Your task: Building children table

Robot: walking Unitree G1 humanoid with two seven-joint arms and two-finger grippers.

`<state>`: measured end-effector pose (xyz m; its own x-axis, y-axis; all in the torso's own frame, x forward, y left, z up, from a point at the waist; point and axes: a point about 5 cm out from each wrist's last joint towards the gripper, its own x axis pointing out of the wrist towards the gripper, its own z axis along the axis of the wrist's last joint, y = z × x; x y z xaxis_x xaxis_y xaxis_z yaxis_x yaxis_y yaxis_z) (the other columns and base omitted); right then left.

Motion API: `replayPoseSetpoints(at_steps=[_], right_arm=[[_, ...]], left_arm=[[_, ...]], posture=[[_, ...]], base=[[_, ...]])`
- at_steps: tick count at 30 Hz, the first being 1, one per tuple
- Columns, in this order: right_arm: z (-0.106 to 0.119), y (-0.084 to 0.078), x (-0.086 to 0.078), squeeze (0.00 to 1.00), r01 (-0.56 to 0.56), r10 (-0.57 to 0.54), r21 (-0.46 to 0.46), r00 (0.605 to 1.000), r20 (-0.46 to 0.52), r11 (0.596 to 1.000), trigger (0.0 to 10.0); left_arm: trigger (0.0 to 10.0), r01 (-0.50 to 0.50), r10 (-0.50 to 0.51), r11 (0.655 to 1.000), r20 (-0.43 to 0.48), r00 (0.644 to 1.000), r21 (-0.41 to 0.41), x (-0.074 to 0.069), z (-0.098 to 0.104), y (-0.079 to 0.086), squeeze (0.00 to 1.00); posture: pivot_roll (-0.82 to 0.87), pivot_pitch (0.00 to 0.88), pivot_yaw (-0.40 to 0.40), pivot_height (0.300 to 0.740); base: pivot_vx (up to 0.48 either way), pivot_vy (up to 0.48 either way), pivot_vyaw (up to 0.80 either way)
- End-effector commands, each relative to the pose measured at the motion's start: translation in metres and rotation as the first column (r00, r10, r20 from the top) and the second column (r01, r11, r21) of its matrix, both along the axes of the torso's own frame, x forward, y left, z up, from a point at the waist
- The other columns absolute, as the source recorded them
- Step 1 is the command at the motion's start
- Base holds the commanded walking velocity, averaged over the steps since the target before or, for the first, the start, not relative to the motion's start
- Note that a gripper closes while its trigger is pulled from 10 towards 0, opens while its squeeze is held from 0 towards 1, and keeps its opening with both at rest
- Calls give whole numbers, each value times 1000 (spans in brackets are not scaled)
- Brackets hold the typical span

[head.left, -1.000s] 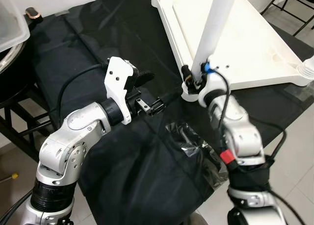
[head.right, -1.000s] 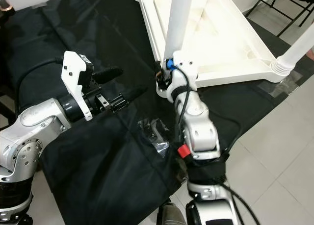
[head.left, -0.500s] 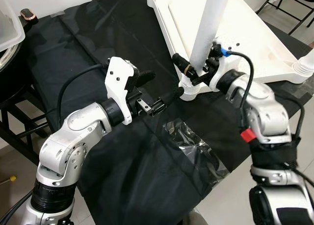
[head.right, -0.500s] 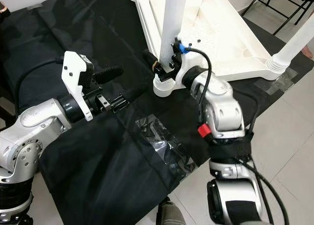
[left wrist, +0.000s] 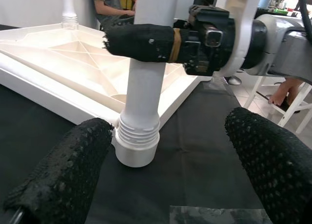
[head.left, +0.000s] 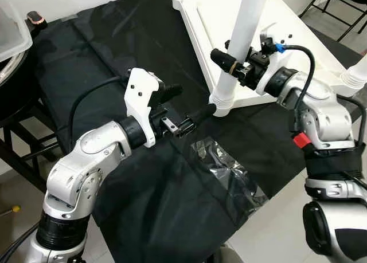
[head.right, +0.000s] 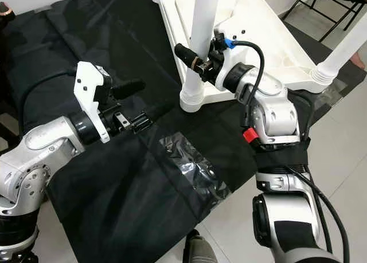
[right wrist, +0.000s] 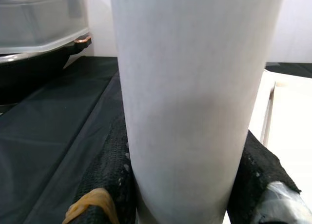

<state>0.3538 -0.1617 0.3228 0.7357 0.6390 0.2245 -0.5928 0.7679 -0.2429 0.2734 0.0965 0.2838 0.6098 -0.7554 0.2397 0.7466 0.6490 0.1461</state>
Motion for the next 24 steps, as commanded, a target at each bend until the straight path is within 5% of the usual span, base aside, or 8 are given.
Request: replayPoseSetpoints(at_steps=[1, 3, 4, 5, 8, 18, 19, 24], right_arm=[[-14, 1, -3, 0, -1, 1, 14, 999, -52, 1000, 0], [-38, 10, -7, 0, 171, -163, 82, 982, -98, 982, 0], [-56, 6, -8, 0, 405, -386, 127, 910, -151, 905, 0], [-56, 6, -8, 0, 405, -386, 127, 910, -151, 905, 0], [-117, 19, -32, 0, 641, -595, 52, 738, -319, 766, 0], [-111, 36, -23, 0, 613, -564, 78, 764, -314, 786, 0], [-108, 37, -23, 0, 612, -568, 66, 765, -303, 788, 10000], [-106, 39, -27, 0, 616, -583, 41, 762, -282, 786, 10000]], left_arm=[[10000, 8, -8, 1000, -11, 1000, 7, -4, -4, 0, 0], [10000, 6, -6, 1000, -10, 1000, 8, -4, -5, 0, 0], [10000, 6, -6, 1000, -9, 1000, 8, -4, -5, 0, 0], [10000, 6, -6, 1000, -9, 1000, 8, -4, -5, 0, 0], [10000, 4, -4, 1000, -3, 1000, 2, -3, -3, 0, 0], [10000, 15, -15, 1000, 10, 1000, -4, -4, 0, -2, 0], [10000, 17, -17, 1000, 10, 1000, -5, -3, 0, -2, 0], [10000, 17, -17, 1000, 8, 1000, -4, -4, -1, -2, 0]], posture=[[38, 322, -20, 740], [45, 322, -30, 740], [41, 320, -34, 740], [41, 320, -34, 740], [47, 310, -31, 740], [42, 287, -22, 740], [42, 290, -21, 740], [41, 293, -20, 740]], base=[[0, 0, 0], [0, 0, 0], [0, 0, 0], [0, 0, 0], [0, 0, 0], [0, 0, 0], [0, 0, 0], [0, 0, 0]])
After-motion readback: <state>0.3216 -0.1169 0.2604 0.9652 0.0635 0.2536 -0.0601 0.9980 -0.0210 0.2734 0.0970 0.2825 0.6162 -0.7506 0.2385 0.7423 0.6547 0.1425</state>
